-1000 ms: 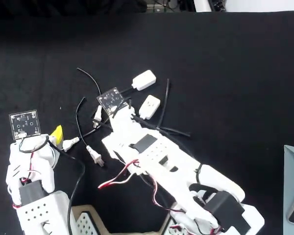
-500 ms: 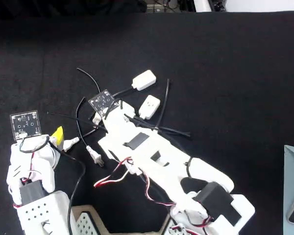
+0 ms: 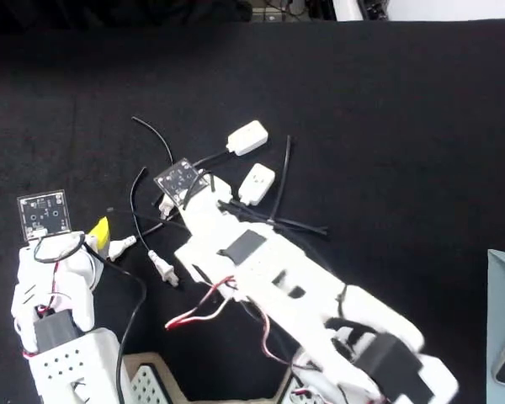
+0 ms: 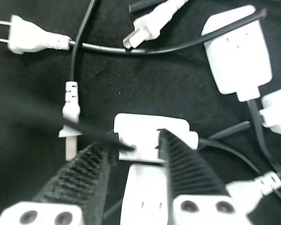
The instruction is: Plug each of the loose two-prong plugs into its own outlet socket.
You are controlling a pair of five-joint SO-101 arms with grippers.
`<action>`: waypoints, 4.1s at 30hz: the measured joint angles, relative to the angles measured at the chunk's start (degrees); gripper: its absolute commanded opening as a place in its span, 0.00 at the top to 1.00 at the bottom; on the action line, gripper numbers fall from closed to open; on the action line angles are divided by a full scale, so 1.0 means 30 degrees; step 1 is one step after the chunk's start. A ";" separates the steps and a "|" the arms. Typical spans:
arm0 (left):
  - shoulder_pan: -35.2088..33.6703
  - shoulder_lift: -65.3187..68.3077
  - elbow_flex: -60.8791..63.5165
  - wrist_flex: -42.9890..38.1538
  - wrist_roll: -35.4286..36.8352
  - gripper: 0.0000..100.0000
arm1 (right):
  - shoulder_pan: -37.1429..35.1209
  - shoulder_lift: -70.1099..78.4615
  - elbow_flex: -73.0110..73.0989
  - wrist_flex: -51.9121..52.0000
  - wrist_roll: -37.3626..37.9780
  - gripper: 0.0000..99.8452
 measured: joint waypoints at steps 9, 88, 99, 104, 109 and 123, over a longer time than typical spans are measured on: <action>0.0000 0.0000 0.0176 0.0000 0.0000 0.69 | 0.0088 -0.2667 -0.1612 0.4982 0.1993 0.63; 0.0000 0.0000 0.0498 0.0000 0.0000 0.69 | 0.0410 0.9729 -1.2015 0.7560 0.6593 0.79; 0.0000 0.0000 0.0498 0.0000 0.0000 0.69 | -0.0088 1.3656 -1.5414 0.6916 0.6623 0.79; 0.0000 0.0000 0.0498 0.0000 0.0000 0.69 | -0.0088 1.4564 -1.6674 0.7209 0.6623 0.79; 0.0000 0.0000 0.0498 0.0000 0.0000 0.69 | -0.0147 1.6000 -1.7553 0.7531 0.6623 0.82; 0.0000 0.0000 0.0498 0.0000 0.0000 0.69 | 0.0586 1.3685 -1.8374 1.0667 0.6623 0.99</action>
